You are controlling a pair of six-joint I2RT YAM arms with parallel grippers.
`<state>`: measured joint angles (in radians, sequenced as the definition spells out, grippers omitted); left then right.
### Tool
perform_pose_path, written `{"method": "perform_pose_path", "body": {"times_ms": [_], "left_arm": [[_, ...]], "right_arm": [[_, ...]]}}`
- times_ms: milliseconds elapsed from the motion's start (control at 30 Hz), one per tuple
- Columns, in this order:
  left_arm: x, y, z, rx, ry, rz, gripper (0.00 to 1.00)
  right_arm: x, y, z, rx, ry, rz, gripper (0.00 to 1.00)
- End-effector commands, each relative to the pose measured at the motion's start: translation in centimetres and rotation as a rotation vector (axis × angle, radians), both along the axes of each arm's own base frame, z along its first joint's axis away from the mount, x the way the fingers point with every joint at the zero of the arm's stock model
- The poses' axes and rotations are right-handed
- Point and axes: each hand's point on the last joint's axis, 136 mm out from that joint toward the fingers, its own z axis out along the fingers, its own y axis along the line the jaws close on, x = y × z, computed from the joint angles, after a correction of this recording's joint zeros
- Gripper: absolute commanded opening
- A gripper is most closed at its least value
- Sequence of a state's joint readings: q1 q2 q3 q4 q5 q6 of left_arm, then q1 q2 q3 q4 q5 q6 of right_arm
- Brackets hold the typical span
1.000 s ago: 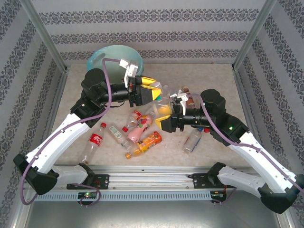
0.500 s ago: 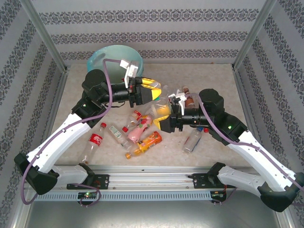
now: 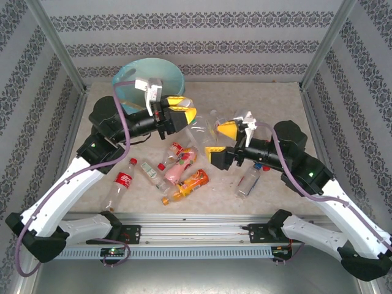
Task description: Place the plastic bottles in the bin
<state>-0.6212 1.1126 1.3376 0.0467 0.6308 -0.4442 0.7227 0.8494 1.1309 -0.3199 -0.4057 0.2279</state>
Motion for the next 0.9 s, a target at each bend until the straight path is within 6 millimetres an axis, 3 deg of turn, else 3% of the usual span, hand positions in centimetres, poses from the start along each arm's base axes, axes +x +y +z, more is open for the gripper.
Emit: {"method": "perform_pose_path", "body": {"times_ms": [0,267,467,633,867], "left_arm": [[1.4,3.4,2.2,0.033,-0.091,0.235,0.0],[5.1,10.5,4.8,0.157,-0.181,0.704,0.0],[9.0,13.6,6.0,0.303,-0.218,0.924,0.0],[15.1,16.4,3.4,0.479,-0.135,1.076,0.0],[22.4,19.0,-2.9,0.566,-0.026,1.129,0.0]], "right_arm": [[1.2,-2.0,2.8,0.046,-0.114,-0.142,0.98],[2.1,-4.5,3.5,0.059,-0.127,-0.29,0.96],[2.6,-4.4,2.6,0.061,-0.068,-0.305,0.92],[2.8,-4.5,1.6,0.06,-0.02,-0.32,0.89],[2.5,-5.2,0.7,0.06,0.02,-0.348,0.87]]}}
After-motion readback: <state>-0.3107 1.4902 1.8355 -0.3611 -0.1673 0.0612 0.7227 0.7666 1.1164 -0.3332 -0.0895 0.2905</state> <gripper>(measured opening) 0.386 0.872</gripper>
